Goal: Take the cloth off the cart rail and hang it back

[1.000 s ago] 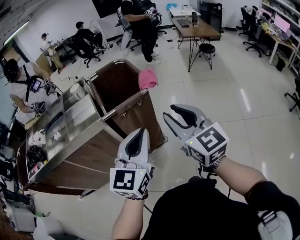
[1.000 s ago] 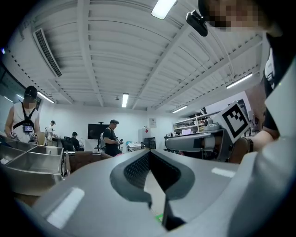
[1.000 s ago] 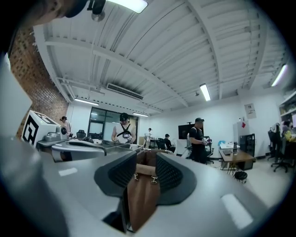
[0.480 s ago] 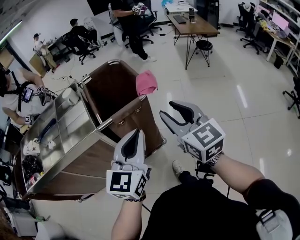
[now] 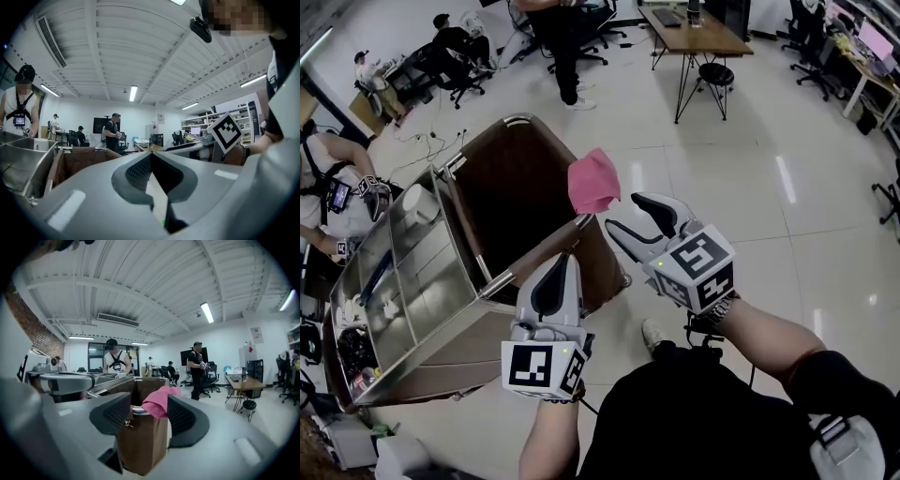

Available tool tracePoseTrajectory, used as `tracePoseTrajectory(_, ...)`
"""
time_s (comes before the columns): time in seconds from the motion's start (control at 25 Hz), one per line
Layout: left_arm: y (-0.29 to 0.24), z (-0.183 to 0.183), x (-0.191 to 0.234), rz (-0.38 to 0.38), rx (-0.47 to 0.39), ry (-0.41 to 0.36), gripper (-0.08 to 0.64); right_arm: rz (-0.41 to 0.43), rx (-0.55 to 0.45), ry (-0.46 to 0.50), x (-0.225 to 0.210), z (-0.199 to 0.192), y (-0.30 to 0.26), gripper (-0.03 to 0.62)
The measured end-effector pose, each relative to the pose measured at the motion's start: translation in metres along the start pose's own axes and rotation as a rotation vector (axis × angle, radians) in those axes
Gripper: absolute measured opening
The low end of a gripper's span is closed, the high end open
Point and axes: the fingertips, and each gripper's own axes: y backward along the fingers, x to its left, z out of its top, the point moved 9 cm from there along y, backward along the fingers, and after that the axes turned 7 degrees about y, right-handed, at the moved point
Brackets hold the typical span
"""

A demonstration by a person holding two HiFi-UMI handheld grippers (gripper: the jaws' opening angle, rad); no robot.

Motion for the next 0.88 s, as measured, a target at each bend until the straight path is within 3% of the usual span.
tracePoseTrajectory(0.28, -0.071, 0.027, -0.015, 0.056, 0.042, 0.011, 0.003, 0.074, 0.073, -0.069, -0.074, 0.013, -0.017, 0.258)
tracePoseTrajectory(0.72, -0.092, 0.017, 0.003, 0.100, 0.056, 0.011, 0.003, 0.142, 0.147, -0.112, -0.091, -0.015, -0.057, 0.264)
tracePoseTrajectory(0.76, -0.093, 0.017, 0.003, 0.102, 0.056, 0.011, 0.003, 0.151, 0.154, -0.115, -0.091, -0.017, -0.058, 0.256)
tracePoseTrajectory(0.88, -0.095, 0.016, 0.003, 0.106, 0.059, 0.009, 0.003, 0.171, 0.163, -0.122, -0.092, -0.019, -0.060, 0.152)
